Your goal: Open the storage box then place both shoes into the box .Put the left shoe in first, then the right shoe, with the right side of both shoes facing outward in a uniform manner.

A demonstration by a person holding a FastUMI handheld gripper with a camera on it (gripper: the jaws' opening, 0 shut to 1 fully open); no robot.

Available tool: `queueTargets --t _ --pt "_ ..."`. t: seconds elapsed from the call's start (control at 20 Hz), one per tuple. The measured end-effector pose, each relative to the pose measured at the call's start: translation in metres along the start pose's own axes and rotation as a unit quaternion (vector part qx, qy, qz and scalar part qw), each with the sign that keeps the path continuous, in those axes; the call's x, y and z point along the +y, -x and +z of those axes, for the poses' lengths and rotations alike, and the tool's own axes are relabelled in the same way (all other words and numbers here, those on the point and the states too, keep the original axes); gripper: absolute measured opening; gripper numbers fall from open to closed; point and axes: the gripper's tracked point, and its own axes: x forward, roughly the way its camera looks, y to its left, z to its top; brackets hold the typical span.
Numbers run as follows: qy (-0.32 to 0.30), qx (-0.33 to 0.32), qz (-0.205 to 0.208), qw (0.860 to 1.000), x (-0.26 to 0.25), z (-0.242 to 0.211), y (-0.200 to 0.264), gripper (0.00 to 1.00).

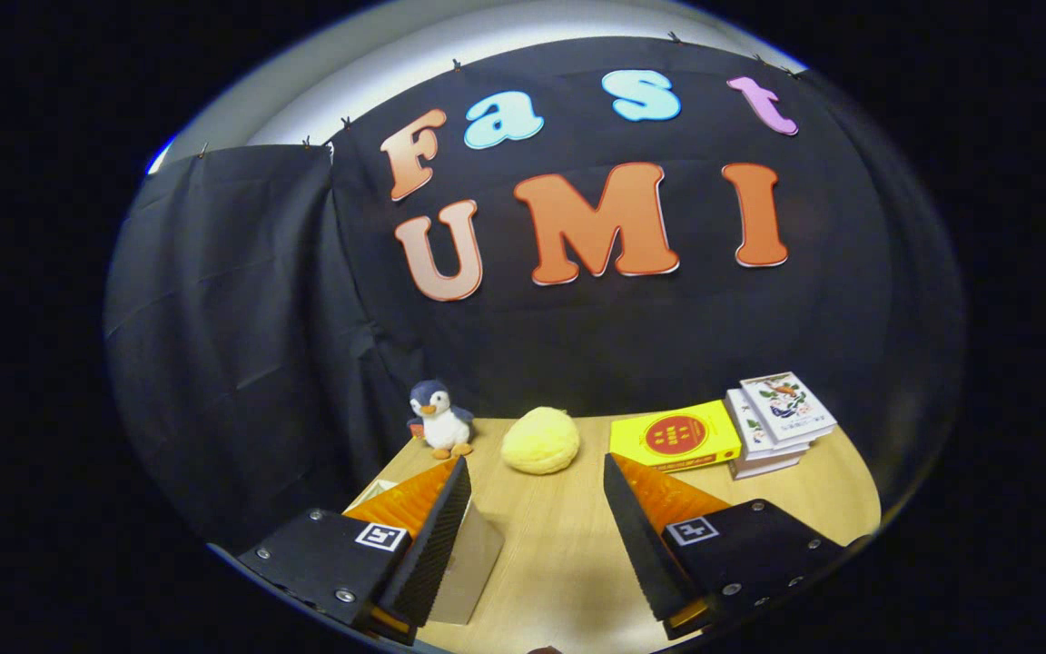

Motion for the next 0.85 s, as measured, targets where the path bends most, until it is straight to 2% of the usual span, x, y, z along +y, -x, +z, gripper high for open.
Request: queueTargets --t 0.15,0.25,0.55,0.85 --pt "0.005 -0.04 -0.015 0.999 -0.031 0.024 0.013 0.92" --pt "0.026 -0.067 -0.042 0.997 -0.061 0.035 0.024 0.97" --pt "0.071 -0.129 -0.088 0.985 -0.113 0.055 0.055 0.97" --pt "0.074 -0.184 -0.091 0.976 -0.122 0.085 0.076 0.98"
